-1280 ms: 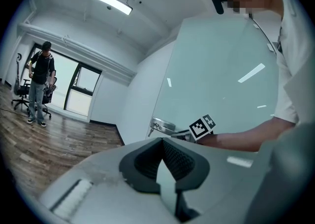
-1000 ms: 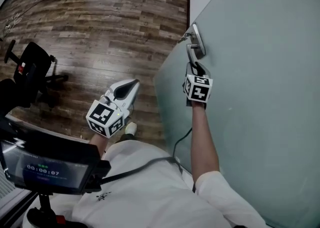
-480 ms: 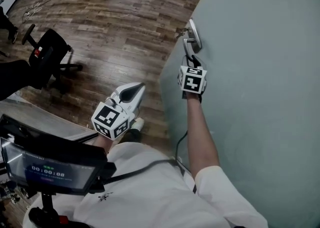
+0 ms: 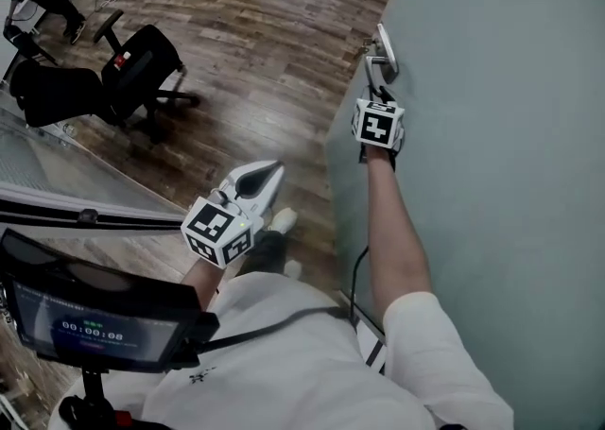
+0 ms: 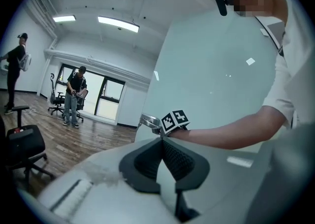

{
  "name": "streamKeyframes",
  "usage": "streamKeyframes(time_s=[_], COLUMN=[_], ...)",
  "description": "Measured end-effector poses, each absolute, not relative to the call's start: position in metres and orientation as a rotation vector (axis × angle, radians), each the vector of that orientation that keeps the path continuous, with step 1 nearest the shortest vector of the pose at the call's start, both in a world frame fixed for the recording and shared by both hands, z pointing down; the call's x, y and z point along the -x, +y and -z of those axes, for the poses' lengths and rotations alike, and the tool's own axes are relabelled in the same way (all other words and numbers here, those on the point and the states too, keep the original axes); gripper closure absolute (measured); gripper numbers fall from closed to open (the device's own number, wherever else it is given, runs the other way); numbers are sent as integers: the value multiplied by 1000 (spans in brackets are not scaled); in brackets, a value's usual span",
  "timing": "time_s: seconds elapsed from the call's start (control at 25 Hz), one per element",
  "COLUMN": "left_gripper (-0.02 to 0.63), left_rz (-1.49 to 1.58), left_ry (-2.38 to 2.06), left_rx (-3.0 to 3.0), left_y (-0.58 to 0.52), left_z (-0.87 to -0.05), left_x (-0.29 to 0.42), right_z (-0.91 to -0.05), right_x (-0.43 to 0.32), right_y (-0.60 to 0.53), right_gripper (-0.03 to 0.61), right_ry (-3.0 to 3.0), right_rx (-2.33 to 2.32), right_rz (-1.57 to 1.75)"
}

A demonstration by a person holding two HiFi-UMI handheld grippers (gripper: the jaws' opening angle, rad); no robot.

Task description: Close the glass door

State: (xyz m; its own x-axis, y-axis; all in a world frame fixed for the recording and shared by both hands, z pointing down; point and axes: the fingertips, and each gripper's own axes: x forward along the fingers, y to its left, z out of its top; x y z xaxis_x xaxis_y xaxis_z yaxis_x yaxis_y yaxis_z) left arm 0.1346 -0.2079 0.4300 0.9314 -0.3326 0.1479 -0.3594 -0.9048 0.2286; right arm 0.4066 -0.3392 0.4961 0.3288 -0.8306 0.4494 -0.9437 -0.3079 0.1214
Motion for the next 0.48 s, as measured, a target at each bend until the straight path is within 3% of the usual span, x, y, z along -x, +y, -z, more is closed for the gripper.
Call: streamKeyframes(time_s=[0.48], left_gripper=[614], left_rz=[-165], left_ry=[-771], left_rx=[-2747], left_y=[-176], left_z=[-438], left_x=[-57], right_z=[-500], right_x=[-348], right_y=[-341], right_gripper=[471], right_ry=[-1606], right_rx=[-2147], right_rz=[-448])
